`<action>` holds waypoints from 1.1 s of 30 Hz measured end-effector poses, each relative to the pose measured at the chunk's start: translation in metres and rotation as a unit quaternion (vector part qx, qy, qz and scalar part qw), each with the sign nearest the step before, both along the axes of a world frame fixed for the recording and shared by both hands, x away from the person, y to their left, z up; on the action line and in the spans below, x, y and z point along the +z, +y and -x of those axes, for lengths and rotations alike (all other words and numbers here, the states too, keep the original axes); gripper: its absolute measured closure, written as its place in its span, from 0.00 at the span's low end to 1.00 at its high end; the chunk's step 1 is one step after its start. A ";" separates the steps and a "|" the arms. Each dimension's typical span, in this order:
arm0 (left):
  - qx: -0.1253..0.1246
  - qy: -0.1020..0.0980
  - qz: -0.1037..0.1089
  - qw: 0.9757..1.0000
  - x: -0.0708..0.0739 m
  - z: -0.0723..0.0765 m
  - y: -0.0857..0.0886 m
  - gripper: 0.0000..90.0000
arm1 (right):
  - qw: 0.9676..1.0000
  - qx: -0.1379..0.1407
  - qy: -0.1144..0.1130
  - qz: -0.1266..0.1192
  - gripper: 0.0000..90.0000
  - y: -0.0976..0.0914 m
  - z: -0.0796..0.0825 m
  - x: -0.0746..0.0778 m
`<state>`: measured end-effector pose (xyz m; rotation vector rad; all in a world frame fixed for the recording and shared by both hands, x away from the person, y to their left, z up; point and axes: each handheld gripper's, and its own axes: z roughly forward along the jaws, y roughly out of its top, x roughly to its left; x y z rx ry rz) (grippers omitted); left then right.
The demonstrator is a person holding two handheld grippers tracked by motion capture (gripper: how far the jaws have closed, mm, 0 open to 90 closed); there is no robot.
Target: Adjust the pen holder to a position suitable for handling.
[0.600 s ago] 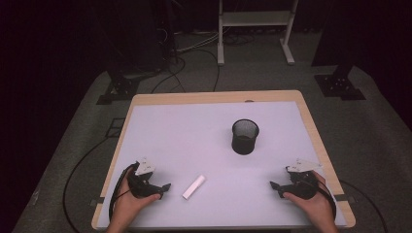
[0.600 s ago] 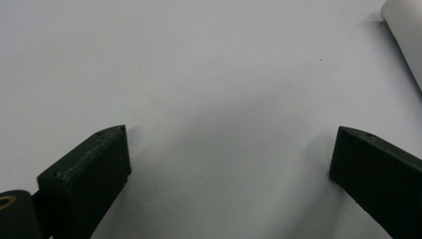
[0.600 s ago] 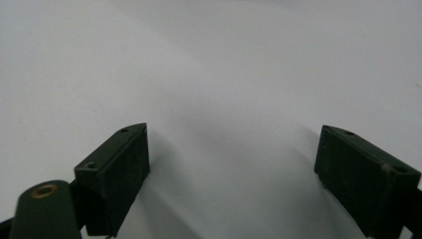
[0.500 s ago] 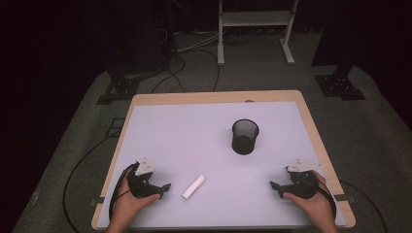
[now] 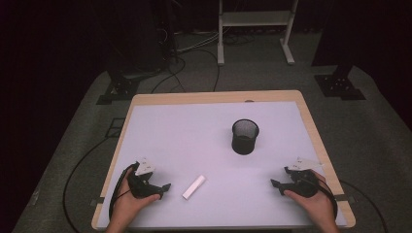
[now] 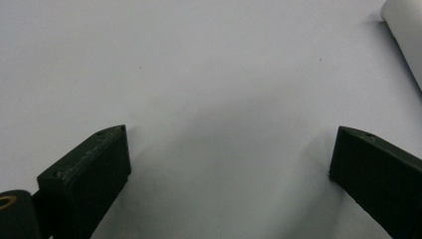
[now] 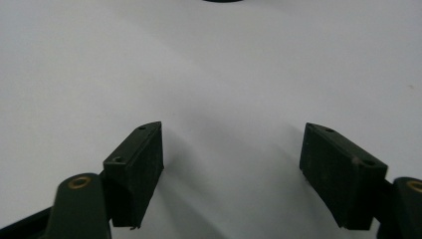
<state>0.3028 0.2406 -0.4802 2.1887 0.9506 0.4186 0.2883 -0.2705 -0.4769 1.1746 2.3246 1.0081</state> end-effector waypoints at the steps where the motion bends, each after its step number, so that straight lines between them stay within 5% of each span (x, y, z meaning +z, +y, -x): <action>1: 0.000 0.000 0.000 1.000 0.000 0.000 0.000 0.02 | 1.000 0.000 0.000 0.000 0.28 0.000 0.000 0.000; 33: 0.000 0.000 0.000 1.000 0.000 0.000 0.000 0.02 | 0.999 0.013 -0.019 -0.030 0.34 0.014 -0.033 0.049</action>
